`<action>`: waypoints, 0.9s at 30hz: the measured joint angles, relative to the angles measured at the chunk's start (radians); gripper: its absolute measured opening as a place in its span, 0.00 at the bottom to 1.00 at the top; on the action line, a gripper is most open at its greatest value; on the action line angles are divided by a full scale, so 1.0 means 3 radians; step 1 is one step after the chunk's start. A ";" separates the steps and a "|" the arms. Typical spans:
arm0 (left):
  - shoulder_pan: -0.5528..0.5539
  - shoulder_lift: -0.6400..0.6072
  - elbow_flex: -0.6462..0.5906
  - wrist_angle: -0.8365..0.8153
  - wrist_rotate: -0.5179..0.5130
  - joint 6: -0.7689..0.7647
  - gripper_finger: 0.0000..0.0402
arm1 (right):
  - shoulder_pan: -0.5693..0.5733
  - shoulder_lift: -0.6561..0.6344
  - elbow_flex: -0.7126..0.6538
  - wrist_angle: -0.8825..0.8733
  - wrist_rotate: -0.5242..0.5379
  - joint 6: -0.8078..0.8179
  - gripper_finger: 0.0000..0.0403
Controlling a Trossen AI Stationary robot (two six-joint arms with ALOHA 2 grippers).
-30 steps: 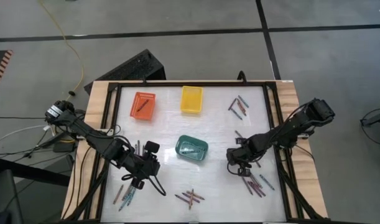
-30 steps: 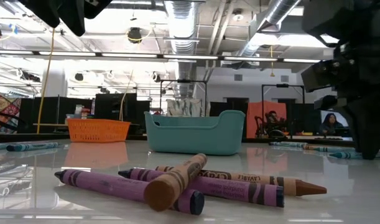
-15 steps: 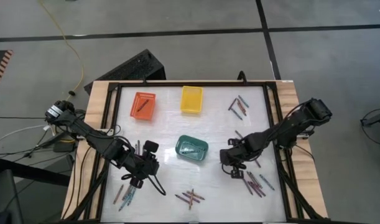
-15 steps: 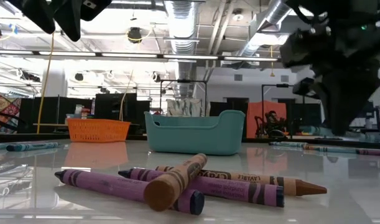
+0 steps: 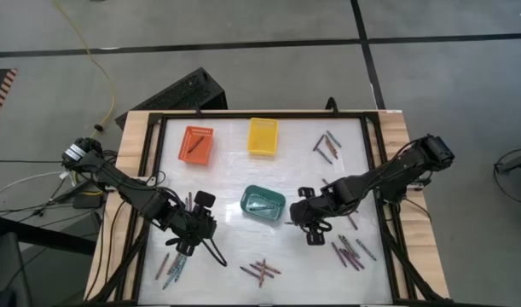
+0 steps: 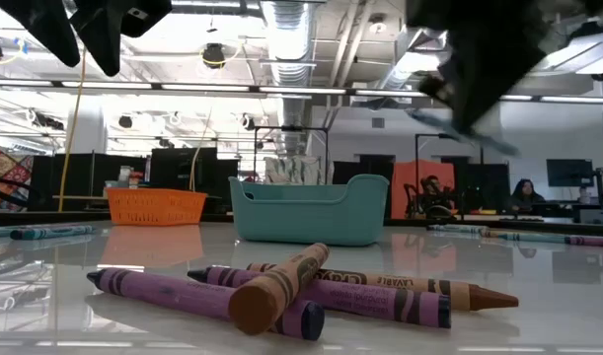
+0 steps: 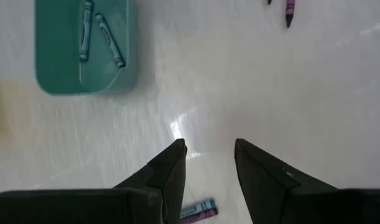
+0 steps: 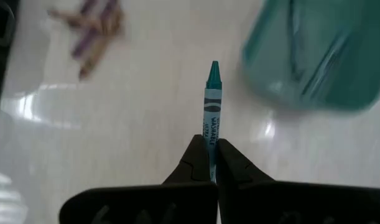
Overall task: Sort crayons
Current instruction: Put the blue crayon into the blue bin
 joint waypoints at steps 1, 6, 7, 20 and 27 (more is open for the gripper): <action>0.0000 0.0000 0.0000 -0.0024 0.0000 -0.0018 0.32 | -0.0014 0.0000 0.0054 0.0030 0.0030 -0.0064 0.01; -0.0006 0.0000 0.0000 -0.0173 0.0008 -0.0186 0.32 | -0.0155 -0.0003 0.0227 0.0435 0.0041 -0.0396 0.01; -0.0016 0.0000 0.0000 -0.0210 0.0007 -0.0229 0.32 | -0.0192 -0.0003 0.0230 0.0544 0.0038 -0.0454 0.01; -0.0368 0.0001 0.0000 -0.0411 -0.0172 -0.0826 0.32 | -0.0608 0.0403 0.0269 0.1309 -0.0135 -0.0624 0.01; -0.0538 0.0001 -0.0042 0.0155 -0.0205 -0.0777 0.32 | -0.0722 0.0769 0.0570 0.1244 -0.0150 -0.0582 0.01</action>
